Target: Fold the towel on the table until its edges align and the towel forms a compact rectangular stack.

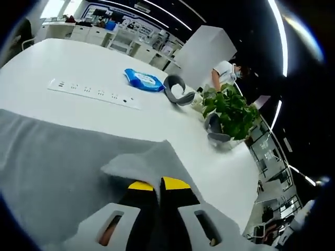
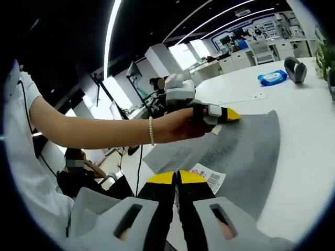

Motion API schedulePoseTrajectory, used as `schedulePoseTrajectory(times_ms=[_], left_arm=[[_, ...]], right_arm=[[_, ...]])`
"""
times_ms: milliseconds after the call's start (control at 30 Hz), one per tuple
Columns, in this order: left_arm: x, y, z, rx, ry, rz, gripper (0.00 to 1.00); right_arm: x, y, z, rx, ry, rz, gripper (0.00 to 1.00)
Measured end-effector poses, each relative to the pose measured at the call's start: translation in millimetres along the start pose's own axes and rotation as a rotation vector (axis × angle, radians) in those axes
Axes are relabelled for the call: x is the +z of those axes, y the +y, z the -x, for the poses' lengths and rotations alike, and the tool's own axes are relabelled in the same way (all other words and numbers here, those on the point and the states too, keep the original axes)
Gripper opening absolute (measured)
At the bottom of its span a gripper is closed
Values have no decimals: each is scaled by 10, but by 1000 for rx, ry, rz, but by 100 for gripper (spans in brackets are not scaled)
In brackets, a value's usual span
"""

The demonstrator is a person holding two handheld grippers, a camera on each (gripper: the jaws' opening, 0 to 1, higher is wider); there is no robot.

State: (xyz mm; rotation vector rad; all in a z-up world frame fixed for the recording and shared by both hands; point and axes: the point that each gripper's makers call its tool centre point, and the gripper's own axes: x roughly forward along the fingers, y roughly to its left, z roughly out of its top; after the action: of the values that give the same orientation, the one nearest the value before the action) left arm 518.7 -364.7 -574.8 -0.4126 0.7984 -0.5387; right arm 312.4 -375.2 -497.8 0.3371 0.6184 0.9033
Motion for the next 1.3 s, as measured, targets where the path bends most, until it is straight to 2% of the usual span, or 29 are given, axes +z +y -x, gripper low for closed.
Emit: schedulePoseTrajectory(times_ms=[167,333,500,700,867,967,1133,1300], left_arm=[[211,91,156,-2,-28,-20,3],[346,237,286,19,-46,-51,3],[444,350,414,28,-64,-66,3],[565,460,529,43,-64,-136,3],[672,555,616,52,-80,-146,3],[718,600,661,56,-88,-149,3],[783,685,753,81,-97,-221,3],[841,763,847,85,-102,-225,3]], right_arm=[[95,136,-130,-4,-12,15,0],[168,278,-306,-5,-24,33,0],[200,414,-459,-2,-16,55,0],[257,527,-612,9,-29,62,0],[316,639,-725,20,-26,80,0],[346,690,-792,30,-27,83,0],[385,780,-888,44,-28,90,0],[397,866,-977,44,-34,106,0]])
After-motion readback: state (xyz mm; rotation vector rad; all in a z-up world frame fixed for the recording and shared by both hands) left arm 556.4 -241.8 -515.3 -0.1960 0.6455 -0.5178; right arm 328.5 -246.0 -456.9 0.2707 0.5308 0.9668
